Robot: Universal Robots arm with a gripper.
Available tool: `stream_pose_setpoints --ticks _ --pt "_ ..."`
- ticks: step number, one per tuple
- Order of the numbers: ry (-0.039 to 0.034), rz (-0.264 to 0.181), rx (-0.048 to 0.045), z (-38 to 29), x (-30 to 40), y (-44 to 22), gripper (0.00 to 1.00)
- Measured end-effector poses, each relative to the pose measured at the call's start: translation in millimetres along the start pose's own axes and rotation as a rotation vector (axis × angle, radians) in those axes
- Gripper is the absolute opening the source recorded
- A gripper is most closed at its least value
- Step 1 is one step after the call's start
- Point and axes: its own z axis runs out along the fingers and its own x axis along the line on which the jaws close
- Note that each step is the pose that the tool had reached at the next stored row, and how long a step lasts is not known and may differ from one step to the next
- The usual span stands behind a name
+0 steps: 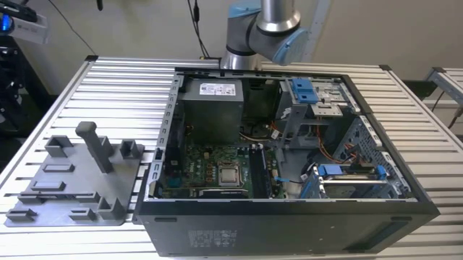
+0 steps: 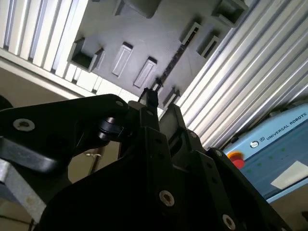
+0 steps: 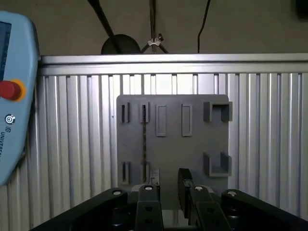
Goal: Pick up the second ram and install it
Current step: 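Pick up the second ram and move it above second insertion slot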
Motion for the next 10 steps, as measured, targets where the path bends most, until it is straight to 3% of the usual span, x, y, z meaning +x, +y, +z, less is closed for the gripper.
stream_pose_setpoints --ticks 4,10 --pt "0.0001 0.000 0.0004 0.8 0.0 -0.1 0.30" --pt "-0.0007 0.017 0.0066 10.3 3.0 -0.5 0.30"
